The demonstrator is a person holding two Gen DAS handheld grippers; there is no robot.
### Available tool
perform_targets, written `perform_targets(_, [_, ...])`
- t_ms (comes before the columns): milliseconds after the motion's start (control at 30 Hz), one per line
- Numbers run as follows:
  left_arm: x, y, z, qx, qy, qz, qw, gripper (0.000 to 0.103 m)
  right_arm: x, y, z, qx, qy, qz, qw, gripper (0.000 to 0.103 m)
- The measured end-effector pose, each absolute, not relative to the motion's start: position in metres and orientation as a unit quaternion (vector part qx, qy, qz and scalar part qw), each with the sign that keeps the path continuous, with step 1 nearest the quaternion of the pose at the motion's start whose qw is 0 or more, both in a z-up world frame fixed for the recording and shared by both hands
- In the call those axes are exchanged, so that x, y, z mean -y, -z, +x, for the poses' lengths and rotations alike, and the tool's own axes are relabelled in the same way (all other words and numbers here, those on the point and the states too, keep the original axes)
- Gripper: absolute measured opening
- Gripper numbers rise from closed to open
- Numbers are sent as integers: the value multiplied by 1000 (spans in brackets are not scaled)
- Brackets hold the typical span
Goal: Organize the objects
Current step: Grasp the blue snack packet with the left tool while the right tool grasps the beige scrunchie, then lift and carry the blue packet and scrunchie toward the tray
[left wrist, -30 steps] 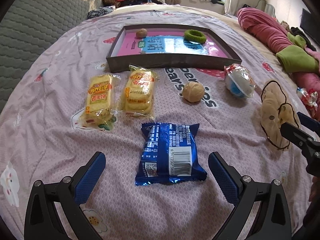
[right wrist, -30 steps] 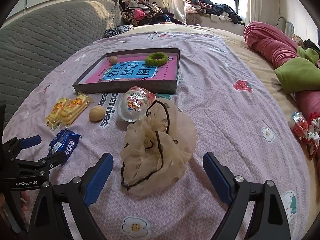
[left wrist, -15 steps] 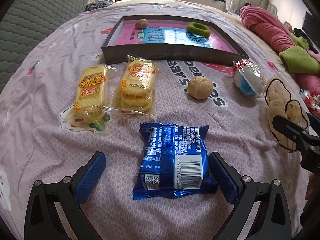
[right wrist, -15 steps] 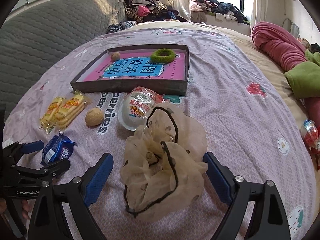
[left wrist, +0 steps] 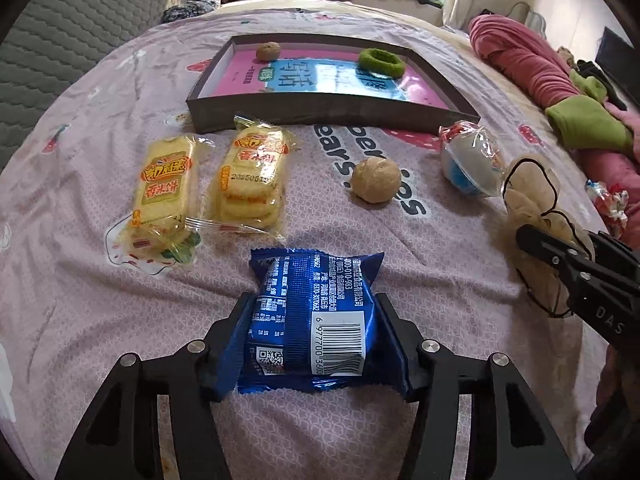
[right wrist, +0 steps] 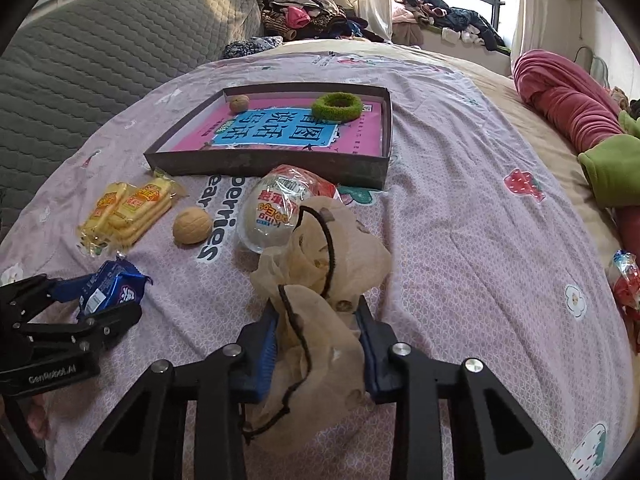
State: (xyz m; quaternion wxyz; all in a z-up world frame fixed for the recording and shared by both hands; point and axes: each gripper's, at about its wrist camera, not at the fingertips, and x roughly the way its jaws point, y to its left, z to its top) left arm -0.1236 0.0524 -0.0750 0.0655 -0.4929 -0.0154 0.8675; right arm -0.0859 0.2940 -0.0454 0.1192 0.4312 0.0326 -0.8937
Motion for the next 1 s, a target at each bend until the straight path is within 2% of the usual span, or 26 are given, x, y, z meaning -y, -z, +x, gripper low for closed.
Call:
perform_targets(133, [-49,74,-121,27,-866,-494,70,59,-296,44,-81,-29,894,429,123,25])
perform_targets(1000, [-41,20,-85,23,-895,-442,47,59,-283,-5,-47,-16,910,375,175,25])
